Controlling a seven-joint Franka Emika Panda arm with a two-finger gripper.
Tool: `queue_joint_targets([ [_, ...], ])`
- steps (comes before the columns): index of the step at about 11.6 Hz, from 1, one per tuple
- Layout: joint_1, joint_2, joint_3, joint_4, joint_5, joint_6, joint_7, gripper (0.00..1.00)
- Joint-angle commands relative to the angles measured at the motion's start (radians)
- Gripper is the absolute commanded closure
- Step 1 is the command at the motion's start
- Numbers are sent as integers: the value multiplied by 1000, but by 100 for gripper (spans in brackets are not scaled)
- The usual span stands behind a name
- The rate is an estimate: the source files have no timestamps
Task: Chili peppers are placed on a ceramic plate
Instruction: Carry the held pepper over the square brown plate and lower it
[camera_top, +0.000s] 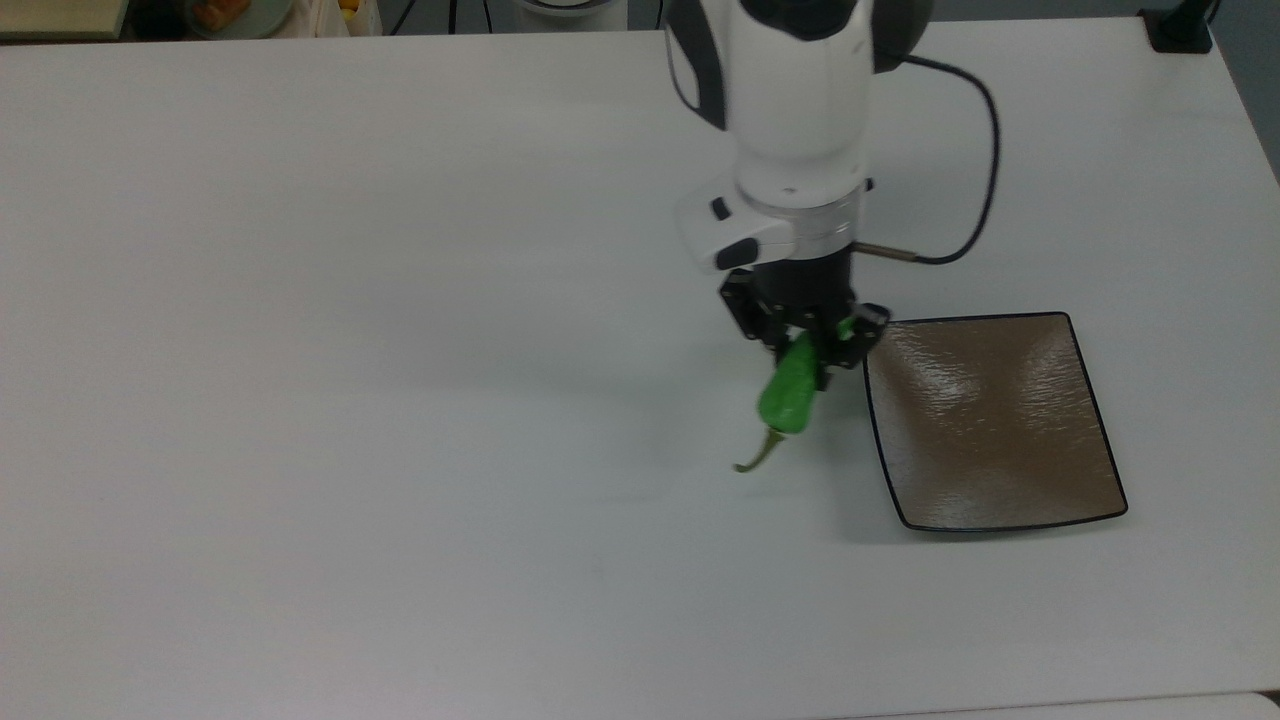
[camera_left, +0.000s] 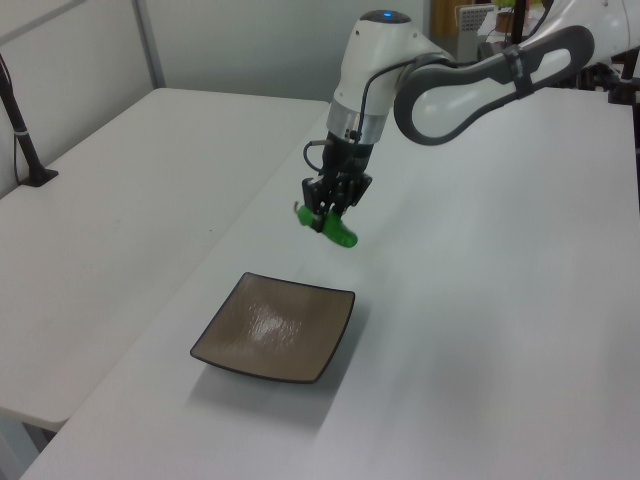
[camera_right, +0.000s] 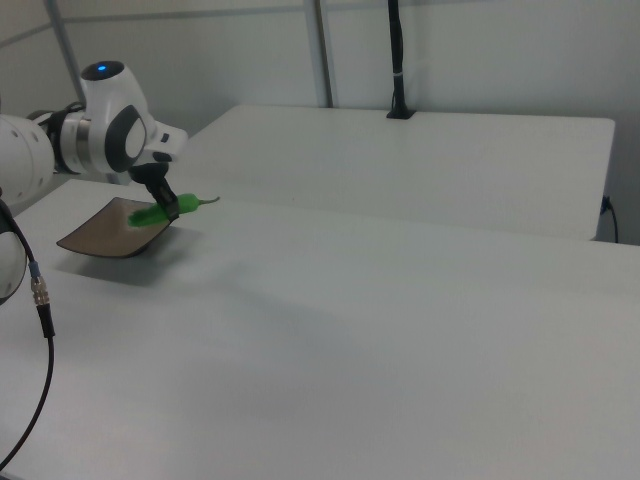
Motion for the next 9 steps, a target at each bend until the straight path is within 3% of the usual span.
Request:
queue_joint_targets([
  [1, 37, 20, 38, -26, -10, 157, 42, 73],
  [8, 132, 138, 38, -19, -18, 457, 95, 71],
  [9, 154, 159, 36, -19, -30, 531, 95, 67],
])
